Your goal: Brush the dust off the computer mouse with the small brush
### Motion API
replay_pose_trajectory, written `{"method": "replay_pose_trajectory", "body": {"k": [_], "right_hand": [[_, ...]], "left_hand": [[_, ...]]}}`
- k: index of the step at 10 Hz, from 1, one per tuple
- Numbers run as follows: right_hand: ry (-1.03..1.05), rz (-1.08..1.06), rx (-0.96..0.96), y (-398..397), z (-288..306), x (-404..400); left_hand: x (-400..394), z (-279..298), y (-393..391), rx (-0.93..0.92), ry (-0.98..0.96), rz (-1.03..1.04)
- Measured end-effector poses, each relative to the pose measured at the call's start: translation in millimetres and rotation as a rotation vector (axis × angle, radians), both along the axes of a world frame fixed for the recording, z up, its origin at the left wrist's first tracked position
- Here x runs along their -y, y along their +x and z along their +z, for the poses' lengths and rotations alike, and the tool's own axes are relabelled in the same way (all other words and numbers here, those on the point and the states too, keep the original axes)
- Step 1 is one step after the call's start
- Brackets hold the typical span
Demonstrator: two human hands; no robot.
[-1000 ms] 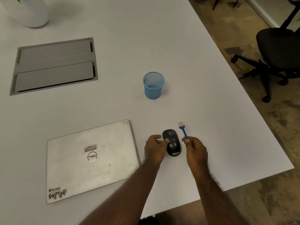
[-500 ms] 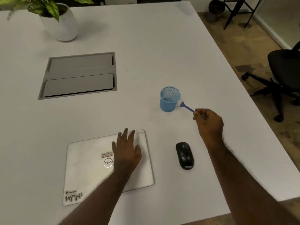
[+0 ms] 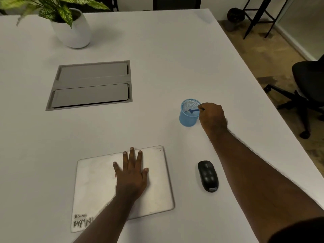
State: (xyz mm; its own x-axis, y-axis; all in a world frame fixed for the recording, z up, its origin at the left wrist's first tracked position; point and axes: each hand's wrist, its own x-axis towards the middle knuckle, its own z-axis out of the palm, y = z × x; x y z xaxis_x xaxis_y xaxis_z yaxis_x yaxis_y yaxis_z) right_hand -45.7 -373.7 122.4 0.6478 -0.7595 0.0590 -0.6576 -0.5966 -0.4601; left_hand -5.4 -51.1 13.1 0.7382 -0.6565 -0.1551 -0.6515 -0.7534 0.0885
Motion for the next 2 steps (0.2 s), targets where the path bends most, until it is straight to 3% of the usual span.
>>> {"method": "replay_pose_trajectory", "body": {"k": [2], "right_hand": [[0.062, 0.052, -0.071, 8.2, 6.8, -10.4]], "left_hand": [[-0.7, 0.0, 3.1, 0.050, -0.071, -0.008]]}}
